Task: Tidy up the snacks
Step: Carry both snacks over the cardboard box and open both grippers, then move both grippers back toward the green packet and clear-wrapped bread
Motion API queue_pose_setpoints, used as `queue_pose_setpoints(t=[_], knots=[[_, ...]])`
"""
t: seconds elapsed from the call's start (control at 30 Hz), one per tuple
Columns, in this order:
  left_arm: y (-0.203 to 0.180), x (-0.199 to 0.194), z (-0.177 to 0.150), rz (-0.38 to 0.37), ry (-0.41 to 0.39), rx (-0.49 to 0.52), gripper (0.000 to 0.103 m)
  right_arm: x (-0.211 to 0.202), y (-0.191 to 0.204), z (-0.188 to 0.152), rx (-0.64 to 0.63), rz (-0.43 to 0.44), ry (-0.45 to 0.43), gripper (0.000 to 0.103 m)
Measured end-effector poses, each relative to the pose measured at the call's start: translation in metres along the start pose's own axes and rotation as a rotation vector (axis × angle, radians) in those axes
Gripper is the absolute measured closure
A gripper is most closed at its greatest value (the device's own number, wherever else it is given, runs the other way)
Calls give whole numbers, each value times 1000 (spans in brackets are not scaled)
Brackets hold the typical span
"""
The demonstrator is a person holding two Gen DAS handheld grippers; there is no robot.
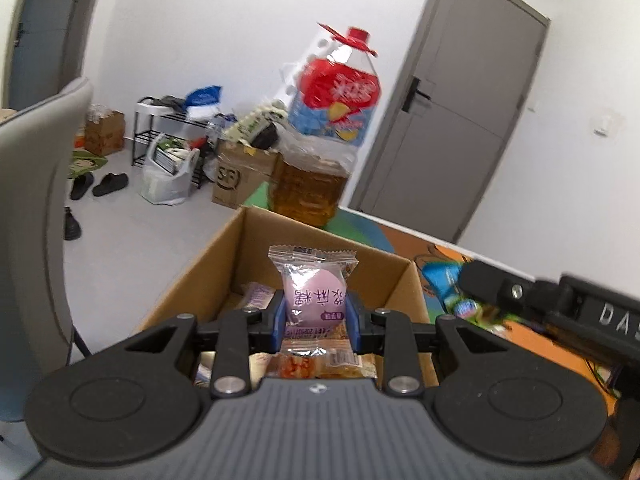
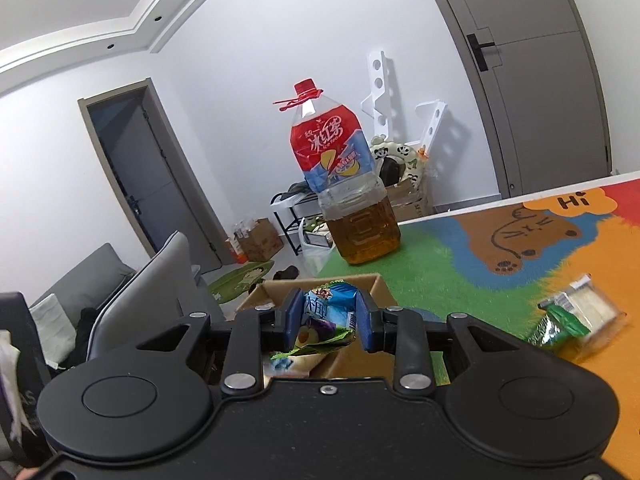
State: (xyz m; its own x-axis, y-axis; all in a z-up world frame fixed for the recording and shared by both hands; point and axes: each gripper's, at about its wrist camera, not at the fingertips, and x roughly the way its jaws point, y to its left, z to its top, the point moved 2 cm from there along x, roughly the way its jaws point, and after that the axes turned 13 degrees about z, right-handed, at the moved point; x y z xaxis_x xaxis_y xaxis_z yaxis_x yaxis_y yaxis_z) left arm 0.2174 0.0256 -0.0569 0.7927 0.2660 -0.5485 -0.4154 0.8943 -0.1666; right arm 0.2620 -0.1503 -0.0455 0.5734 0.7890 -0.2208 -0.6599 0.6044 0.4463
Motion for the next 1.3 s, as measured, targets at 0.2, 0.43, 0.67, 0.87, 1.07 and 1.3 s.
queue_pose_setpoints(t=[0.2, 0.43, 0.67, 0.87, 1.07, 1.3], knots=[[2, 0, 6, 34, 6, 8, 68, 7, -1, 1, 2, -11, 2, 73], [18, -16, 10, 69, -15, -15, 64, 24, 4, 7, 21, 34, -1, 72], [24, -23, 9, 83, -25, -18, 39, 19, -4, 3, 70, 53, -18, 49], [9, -27, 2, 49, -21, -12, 23, -7, -24, -1, 106, -6, -31, 42], [-11, -30, -4, 43, -27, 13, 9, -30, -42, -5, 126, -66, -41, 27], [-27, -32, -13, 49, 9, 25, 4, -51, -51, -8, 123, -89, -30, 12]])
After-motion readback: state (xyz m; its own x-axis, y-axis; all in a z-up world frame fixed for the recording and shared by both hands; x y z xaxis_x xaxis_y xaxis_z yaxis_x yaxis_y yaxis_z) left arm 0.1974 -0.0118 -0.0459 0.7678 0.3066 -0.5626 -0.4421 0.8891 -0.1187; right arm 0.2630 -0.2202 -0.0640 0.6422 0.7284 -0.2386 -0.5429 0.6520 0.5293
